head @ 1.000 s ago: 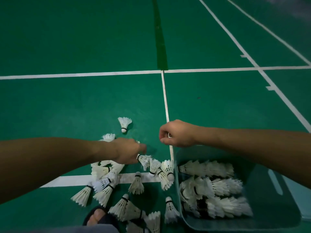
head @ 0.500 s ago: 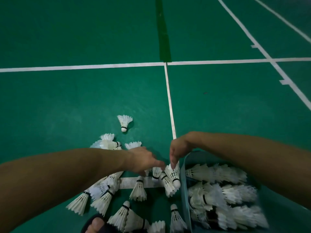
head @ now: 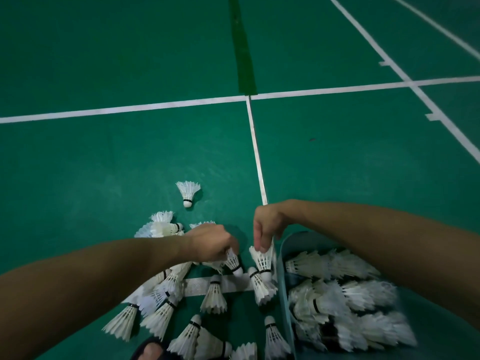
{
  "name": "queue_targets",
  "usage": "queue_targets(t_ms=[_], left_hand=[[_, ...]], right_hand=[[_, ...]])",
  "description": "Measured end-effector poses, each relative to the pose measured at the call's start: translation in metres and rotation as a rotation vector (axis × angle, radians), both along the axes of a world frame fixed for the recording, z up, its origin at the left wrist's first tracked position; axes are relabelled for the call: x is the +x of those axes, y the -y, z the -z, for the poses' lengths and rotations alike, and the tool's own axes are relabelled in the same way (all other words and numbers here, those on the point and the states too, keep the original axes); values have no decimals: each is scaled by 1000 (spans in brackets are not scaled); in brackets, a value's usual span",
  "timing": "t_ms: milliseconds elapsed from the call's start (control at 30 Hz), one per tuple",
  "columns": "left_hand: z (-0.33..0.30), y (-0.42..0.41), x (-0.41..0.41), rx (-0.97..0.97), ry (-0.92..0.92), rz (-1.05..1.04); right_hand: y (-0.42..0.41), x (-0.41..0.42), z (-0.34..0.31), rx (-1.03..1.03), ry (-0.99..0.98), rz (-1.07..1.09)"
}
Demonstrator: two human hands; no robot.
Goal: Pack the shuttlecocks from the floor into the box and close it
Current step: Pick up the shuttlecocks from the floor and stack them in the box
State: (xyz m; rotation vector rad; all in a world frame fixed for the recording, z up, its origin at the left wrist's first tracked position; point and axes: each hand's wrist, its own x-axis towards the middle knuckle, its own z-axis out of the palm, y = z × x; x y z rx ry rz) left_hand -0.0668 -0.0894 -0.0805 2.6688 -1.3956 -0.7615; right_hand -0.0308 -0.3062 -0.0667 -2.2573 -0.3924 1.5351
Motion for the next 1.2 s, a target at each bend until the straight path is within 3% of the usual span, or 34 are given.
queue_targets(t_ms=[133, 400, 600, 767, 933, 1200], left_hand=[[-30, -13, 10, -50, -10, -106], [-157, -5, 6, -223, 84, -242], [-215, 52, -46, -326, 84, -170], [-207, 96, -79, -289, 63, -70], [-176, 118, -93, -181, 74, -20], [-144, 135, -94, -150, 33, -34]], right_hand=[[4, 5, -27, 39, 192, 52], [40, -23, -164, 163, 556, 276], [100, -82, -215, 28, 700, 305], [144, -135, -202, -178, 657, 245], [161, -176, -139, -271, 493, 302], [165, -201, -79, -128, 433, 535]])
